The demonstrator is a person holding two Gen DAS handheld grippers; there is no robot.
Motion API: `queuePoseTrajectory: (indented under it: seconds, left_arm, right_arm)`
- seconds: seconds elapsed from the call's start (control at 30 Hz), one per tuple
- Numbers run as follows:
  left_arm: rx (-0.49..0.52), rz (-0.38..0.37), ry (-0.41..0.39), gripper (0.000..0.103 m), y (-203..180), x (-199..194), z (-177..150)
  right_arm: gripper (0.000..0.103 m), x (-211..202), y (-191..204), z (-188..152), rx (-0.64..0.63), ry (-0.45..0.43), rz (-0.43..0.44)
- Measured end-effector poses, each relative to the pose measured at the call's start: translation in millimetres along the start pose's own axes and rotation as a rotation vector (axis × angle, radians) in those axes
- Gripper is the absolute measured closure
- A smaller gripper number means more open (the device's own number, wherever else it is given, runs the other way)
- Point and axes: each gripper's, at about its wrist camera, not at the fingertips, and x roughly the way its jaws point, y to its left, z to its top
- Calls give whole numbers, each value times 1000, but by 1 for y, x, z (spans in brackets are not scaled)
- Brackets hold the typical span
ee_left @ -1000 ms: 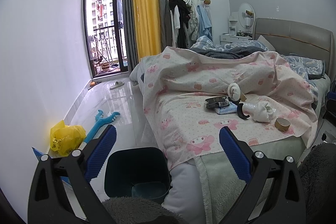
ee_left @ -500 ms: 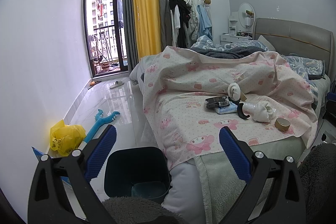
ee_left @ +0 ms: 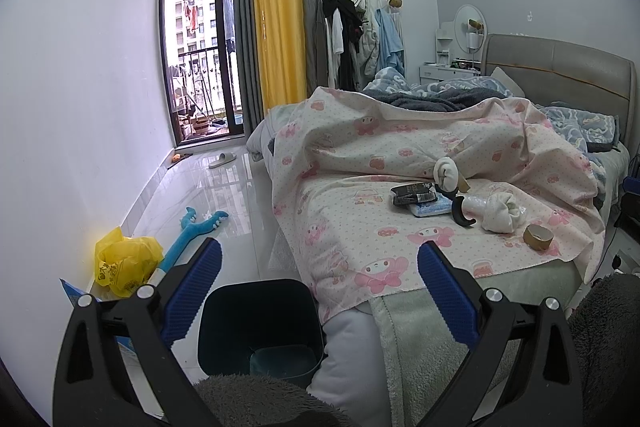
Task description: Collect trash
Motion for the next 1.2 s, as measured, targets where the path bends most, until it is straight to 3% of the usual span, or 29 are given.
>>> queuePoseTrajectory:
  seconds: [0.7, 0.8, 0.9, 1.03, 1.2]
  left_arm:
    - [-4, 0, 2, 3, 0, 0, 0]
    - [-12, -1, -2, 3, -3, -1, 2]
    - [-12, -49, 4, 3, -10, 2, 2]
    - [28, -63, 19, 3, -17, 4, 5]
    - [17, -99, 37, 3, -23, 12, 13]
  right_arm:
    - [3, -1, 1, 1, -9, 9, -5]
    - [3, 2, 1, 0, -35, 30, -41]
    - [3, 6, 0, -1, -57, 47, -58]
    - [4, 16, -8, 1, -33, 77, -8]
    - [14, 42, -9, -1, -61, 148, 16]
